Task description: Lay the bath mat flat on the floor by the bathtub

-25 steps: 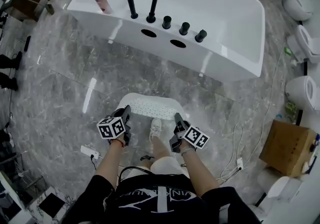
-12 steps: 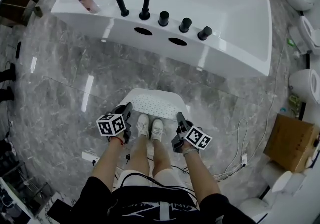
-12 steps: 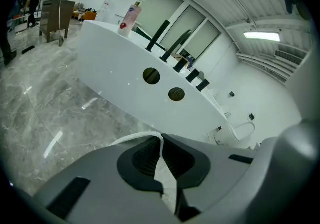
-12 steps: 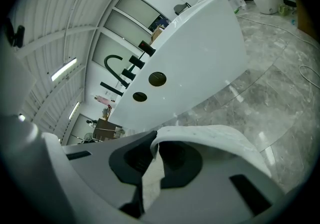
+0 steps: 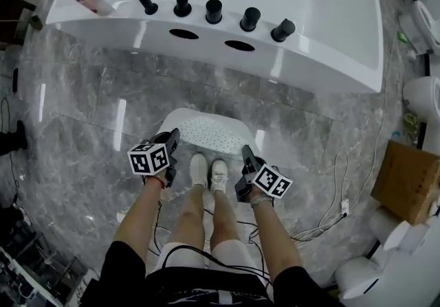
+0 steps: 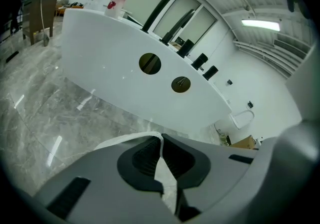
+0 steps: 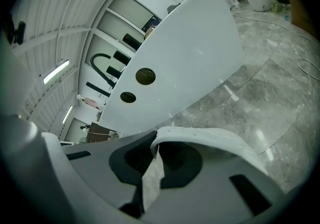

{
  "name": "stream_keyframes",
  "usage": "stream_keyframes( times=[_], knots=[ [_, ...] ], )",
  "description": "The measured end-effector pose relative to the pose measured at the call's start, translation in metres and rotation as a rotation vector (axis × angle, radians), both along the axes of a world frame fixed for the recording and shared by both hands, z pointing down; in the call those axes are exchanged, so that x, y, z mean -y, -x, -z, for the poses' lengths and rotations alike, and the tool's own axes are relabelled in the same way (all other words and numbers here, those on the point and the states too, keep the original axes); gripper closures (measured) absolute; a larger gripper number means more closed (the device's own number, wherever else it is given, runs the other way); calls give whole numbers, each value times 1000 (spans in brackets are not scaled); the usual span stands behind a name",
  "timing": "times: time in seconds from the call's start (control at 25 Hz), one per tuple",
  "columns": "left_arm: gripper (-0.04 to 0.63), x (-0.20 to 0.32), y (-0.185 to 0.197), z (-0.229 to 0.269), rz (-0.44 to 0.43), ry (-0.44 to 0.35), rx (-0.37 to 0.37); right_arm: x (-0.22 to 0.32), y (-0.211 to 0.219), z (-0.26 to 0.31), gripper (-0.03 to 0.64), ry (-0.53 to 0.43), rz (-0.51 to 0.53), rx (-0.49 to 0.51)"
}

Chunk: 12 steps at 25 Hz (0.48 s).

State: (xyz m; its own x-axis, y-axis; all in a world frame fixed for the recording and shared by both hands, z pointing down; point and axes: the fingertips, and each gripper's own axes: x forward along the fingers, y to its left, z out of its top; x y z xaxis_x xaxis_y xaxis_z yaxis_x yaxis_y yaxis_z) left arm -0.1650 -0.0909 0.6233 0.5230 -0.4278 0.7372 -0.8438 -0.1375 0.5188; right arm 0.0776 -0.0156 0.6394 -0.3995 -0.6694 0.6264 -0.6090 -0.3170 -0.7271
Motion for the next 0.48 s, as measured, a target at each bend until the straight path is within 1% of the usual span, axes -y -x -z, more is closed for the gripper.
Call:
stream_keyframes(
  times=[0.16, 0.28, 0.36, 0.48],
  knots=[
    [575, 25, -11, -19, -50, -4, 6, 20, -9, -15, 584, -14, -20, -18],
    [574, 52, -20, -34, -102, -17, 17, 46, -18, -24, 584, -30, -9, -48],
    [574, 73, -27, -36, -129, -43, 25, 69, -24, -25, 584, -56, 3, -72],
    [575, 102, -40, -29, -166, -123, 46, 101, -35, -21, 584, -115, 22, -116]
  ],
)
